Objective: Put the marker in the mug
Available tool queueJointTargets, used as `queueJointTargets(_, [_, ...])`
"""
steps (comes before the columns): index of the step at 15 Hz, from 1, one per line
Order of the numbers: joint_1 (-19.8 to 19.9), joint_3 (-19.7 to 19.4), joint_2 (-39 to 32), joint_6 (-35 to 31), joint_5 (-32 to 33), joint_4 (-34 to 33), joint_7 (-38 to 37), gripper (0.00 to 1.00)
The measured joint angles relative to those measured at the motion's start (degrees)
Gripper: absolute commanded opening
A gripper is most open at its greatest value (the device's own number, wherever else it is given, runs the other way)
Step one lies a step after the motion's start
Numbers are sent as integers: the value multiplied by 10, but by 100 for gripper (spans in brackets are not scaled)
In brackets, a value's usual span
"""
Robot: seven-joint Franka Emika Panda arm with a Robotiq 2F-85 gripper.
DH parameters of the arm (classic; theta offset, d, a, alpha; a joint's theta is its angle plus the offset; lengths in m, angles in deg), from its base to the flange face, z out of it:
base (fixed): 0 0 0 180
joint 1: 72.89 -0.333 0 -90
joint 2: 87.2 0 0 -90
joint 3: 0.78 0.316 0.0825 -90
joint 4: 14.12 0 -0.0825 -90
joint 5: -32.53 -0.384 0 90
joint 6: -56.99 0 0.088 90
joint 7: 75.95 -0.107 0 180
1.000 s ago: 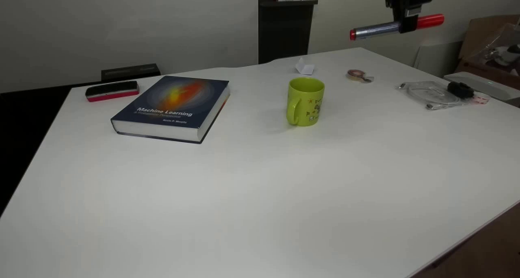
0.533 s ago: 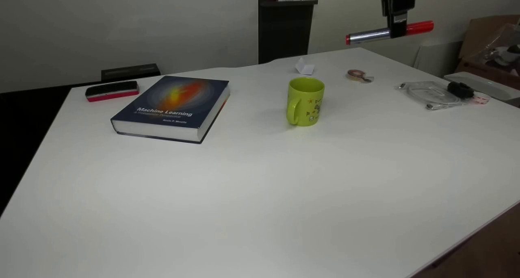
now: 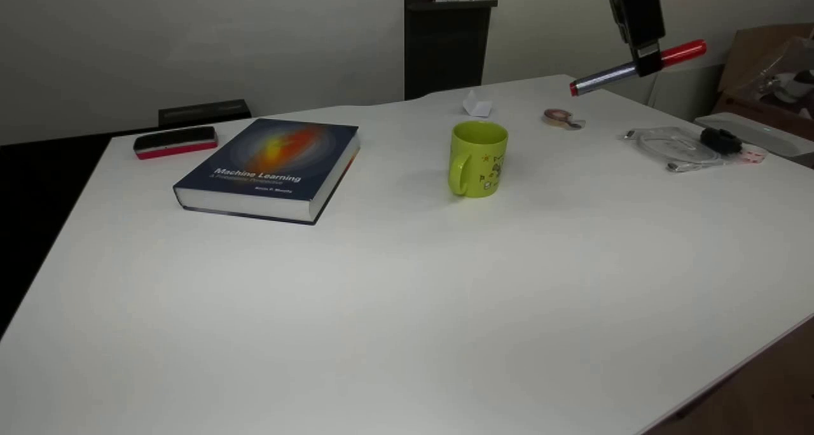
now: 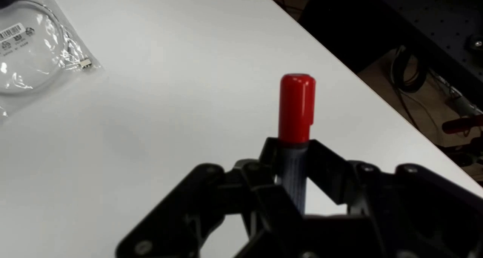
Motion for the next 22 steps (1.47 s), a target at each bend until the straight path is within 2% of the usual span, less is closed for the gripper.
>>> queueJointTargets(5, [-24, 4, -79, 48, 44, -80, -41, 6])
queueJointTargets(13, [-59, 11, -205, 105, 80, -237, -47, 6])
queueJointTargets(18, [-69, 14, -274, 131, 82, -331, -43, 6])
queueJointTargets(22, [-81, 19, -310, 149, 82, -377, -37, 6])
